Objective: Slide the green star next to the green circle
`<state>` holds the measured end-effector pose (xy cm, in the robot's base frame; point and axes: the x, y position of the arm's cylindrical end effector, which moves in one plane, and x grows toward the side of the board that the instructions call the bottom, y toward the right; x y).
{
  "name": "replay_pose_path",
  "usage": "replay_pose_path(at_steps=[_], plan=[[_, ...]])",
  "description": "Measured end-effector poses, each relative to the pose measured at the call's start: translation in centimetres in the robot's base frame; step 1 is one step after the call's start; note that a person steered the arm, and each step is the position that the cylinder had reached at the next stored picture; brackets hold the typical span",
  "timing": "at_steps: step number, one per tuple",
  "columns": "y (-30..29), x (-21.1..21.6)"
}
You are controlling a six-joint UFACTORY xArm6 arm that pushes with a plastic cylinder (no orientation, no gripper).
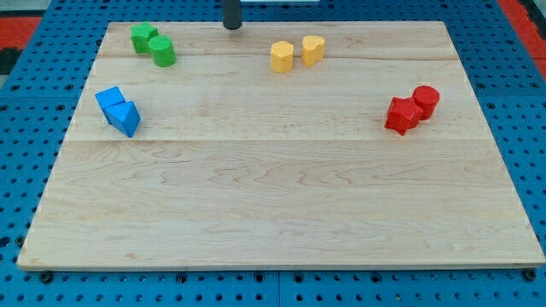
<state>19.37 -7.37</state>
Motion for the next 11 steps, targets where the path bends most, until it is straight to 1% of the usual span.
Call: replay_pose_path(at_steps=[1, 2, 7, 11], plan=[[-0.1, 0.0], [-1.3, -0.2], [-11.3, -0.1], [-14.1, -0.3]])
